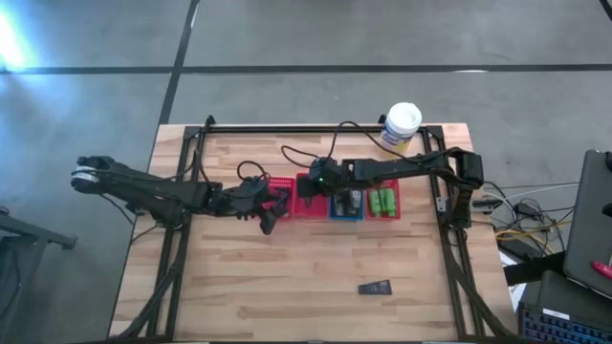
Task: Pick & Place Travel size toiletries
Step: Put the blue shave cream into the middle red bin
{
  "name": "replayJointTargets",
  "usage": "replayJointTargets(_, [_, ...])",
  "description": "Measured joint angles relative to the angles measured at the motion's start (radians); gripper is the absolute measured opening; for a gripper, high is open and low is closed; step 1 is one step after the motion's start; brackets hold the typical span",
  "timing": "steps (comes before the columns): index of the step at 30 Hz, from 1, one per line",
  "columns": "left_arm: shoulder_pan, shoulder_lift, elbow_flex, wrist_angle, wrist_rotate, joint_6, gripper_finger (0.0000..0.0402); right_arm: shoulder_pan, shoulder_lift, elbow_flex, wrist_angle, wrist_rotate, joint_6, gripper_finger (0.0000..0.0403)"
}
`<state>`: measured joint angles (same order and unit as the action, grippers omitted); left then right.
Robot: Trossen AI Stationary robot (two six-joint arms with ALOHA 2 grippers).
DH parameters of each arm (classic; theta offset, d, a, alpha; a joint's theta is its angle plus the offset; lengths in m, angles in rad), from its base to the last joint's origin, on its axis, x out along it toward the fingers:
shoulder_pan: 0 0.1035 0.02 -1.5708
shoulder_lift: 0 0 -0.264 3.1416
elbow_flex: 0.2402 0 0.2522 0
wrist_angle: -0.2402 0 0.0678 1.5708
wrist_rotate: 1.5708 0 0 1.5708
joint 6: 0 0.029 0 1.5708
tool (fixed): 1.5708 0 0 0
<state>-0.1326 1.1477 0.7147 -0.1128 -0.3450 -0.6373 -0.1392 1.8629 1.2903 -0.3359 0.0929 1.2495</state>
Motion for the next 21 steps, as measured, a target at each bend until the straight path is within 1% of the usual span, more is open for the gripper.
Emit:
replayJointTargets(3, [0.000,0.000,0.000,-0.002,0.001,0.014,0.0277,-0.010,0.000,0.000,-0.002,-0.041,0.012,0.0146])
replayJointTargets(7, [0.000,0.000,0.000,-0.001,0.003,0.028,0.0278,-0.009,-0.001,0.000,-0.004,-0.041,0.029,0.0179])
replayJointTargets(10, [0.000,0.000,0.000,-0.001,0.008,0.037,0.0277,-0.009,-0.015,-0.001,0.001,-0.034,0.009,0.0203])
replayJointTargets(14, [0.000,0.000,0.000,-0.001,0.014,0.046,0.0278,0.005,-0.059,-0.001,-0.020,0.005,-0.008,0.0229])
replayJointTargets(18, [0.000,0.000,-0.001,0.000,0.014,0.046,0.0276,0.026,-0.097,-0.001,-0.096,0.079,-0.025,0.0250])
replayJointTargets(21, [0.000,0.000,-0.001,0.000,0.013,0.044,0.0275,0.029,-0.111,-0.001,-0.133,0.086,-0.040,0.0260])
